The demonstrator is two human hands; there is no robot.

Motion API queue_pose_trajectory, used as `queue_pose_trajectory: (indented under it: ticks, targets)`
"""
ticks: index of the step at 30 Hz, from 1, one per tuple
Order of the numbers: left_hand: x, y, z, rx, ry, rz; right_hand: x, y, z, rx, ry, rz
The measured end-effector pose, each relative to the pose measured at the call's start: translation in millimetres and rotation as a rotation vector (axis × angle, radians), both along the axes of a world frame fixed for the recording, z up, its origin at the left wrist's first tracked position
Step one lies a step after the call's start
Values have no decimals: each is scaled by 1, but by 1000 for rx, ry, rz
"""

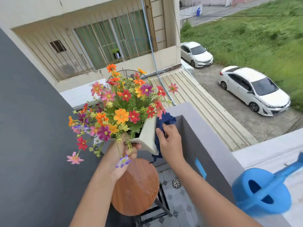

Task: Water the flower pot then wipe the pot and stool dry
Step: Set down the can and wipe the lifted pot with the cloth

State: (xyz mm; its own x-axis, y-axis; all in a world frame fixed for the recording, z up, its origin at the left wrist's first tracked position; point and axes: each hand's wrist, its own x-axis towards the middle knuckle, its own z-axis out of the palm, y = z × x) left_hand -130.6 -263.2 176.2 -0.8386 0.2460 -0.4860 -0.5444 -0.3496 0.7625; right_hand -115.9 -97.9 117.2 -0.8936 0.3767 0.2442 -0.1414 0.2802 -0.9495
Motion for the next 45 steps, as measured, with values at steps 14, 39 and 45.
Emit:
queue_pose_trajectory:
  ticks: [14,39,45]
  targets:
    - [14,16,9,-198,126,51,15,-18,64,-187,130,46]
    - [4,-52,41,-468,154,-139,-32,31,76,-161,-384,221]
    - [4,-49,14,-648,141,147,-28,6,42,-440,-311,-45]
